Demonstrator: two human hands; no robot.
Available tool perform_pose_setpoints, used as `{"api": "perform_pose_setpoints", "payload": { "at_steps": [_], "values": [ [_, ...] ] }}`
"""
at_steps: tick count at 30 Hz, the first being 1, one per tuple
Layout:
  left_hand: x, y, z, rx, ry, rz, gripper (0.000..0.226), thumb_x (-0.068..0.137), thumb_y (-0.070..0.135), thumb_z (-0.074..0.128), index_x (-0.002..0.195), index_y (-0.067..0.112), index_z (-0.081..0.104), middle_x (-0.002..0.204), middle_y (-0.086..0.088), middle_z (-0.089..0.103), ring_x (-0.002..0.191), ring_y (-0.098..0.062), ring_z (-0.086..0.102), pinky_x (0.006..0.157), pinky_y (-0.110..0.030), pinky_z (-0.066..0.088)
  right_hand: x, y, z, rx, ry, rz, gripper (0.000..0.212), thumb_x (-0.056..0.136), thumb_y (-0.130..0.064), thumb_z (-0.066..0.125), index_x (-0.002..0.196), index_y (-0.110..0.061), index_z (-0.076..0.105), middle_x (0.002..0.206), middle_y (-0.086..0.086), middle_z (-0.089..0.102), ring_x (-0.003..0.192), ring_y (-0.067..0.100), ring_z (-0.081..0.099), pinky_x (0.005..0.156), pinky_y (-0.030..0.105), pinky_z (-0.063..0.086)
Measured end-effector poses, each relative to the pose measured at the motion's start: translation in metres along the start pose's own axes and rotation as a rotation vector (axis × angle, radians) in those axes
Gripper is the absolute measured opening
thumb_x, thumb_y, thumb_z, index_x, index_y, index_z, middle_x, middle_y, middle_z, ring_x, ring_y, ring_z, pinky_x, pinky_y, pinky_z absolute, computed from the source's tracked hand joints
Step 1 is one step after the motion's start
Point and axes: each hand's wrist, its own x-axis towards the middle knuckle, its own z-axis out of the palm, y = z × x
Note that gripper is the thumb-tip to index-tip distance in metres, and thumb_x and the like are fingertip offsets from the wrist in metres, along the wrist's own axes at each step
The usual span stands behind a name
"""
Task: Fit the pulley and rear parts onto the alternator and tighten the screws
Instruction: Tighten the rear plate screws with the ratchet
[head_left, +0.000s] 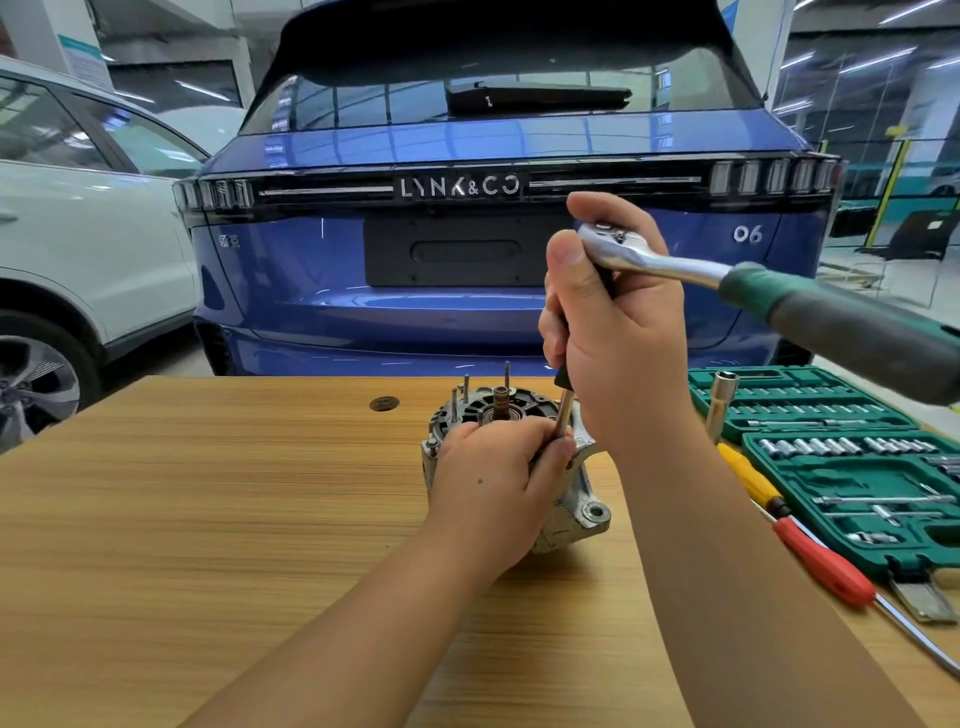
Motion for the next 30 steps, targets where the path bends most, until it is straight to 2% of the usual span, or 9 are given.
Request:
{"api": "perform_pose_setpoints", "payload": {
  "at_steps": [8,12,14,16,17,21,24,27,30],
  "values": [
    [-0.003,0.001,-0.009,-0.103,-0.087,-0.038,0.032,0.101,0.046,0.041,0.109,0.035,0.070,0.087,0.022,0.068,0.091,0.004,0.055,0.107,-0.041,0.032,0.002,-0.008,-0.006,0.016,0.009,-0.014,0.012,0.103,-0.009,0.052,0.114,-0.014,0.052,0.070,0.002,0.047,0.047,0.014,0.040,0.043,0.026,0.038],
    [-0.002,-0.001,-0.014,-0.293,-0.164,-0.168,0.041,0.093,0.055,0.031,0.124,0.047,0.058,0.114,0.025,0.065,0.125,-0.006,0.048,0.109,-0.046,0.039,0.004,-0.015,-0.007,-0.031,0.009,-0.082,0.012,0.102,-0.011,0.055,0.113,-0.015,0.052,0.070,-0.001,0.049,0.047,0.016,0.042,0.044,0.028,0.038],
    [-0.003,0.000,-0.018,-0.321,-0.164,-0.160,0.028,0.096,0.052,0.031,0.111,0.056,0.054,0.114,0.035,0.061,0.137,0.001,0.035,0.121,-0.047,0.025,0.004,-0.017,-0.005,-0.061,0.000,-0.093,0.013,0.101,-0.013,0.056,0.113,-0.016,0.052,0.068,-0.003,0.049,0.046,0.018,0.041,0.043,0.029,0.037],
    [-0.006,0.004,-0.024,-0.256,-0.079,-0.052,0.028,0.100,0.046,0.032,0.104,0.052,0.059,0.103,0.041,0.061,0.123,0.027,0.029,0.122,-0.033,0.004,0.003,-0.017,-0.004,-0.073,-0.002,-0.083,0.014,0.100,-0.014,0.057,0.112,-0.017,0.052,0.068,-0.004,0.050,0.046,0.019,0.041,0.043,0.029,0.037],
    [-0.006,0.004,-0.028,-0.239,0.009,0.007,0.030,0.101,0.044,0.033,0.102,0.045,0.063,0.100,0.035,0.065,0.116,0.027,0.039,0.120,-0.028,0.005,0.003,-0.016,-0.004,-0.073,0.002,-0.078,0.013,0.100,-0.014,0.058,0.112,-0.018,0.053,0.069,-0.004,0.050,0.046,0.019,0.041,0.043,0.029,0.037],
    [0.009,-0.008,-0.045,-0.282,0.222,-0.090,0.031,0.101,0.044,0.035,0.104,0.039,0.066,0.101,0.029,0.065,0.103,0.013,0.055,0.105,-0.035,0.040,0.003,-0.015,-0.006,-0.063,0.004,-0.073,0.013,0.101,-0.011,0.057,0.113,-0.014,0.053,0.068,0.000,0.049,0.047,0.017,0.042,0.044,0.026,0.038],
    [0.021,-0.030,-0.053,-0.325,0.098,-0.289,0.036,0.105,0.050,0.027,0.119,0.041,0.060,0.107,0.032,0.060,0.102,0.021,0.048,0.085,-0.018,0.037,0.003,-0.014,-0.008,-0.069,-0.010,-0.076,0.012,0.101,-0.012,0.056,0.113,-0.015,0.053,0.066,0.000,0.048,0.046,0.016,0.042,0.044,0.028,0.038],
    [0.021,-0.053,-0.051,-0.433,-0.089,-0.436,0.052,0.104,0.059,0.018,0.130,0.038,0.057,0.120,0.029,0.057,0.109,0.017,0.045,0.095,-0.024,0.029,0.003,-0.013,-0.008,-0.075,-0.014,-0.073,0.012,0.101,-0.015,0.057,0.111,-0.021,0.055,0.064,-0.004,0.050,0.046,0.016,0.043,0.044,0.028,0.038],
    [0.014,-0.068,-0.047,-0.372,-0.181,-0.417,0.062,0.101,0.065,0.013,0.139,0.036,0.053,0.127,0.027,0.055,0.118,0.008,0.046,0.099,-0.025,0.029,0.003,-0.012,-0.007,-0.095,-0.017,-0.078,0.011,0.101,-0.018,0.059,0.109,-0.024,0.056,0.063,-0.004,0.052,0.046,0.015,0.045,0.044,0.027,0.039]
  ]
}}
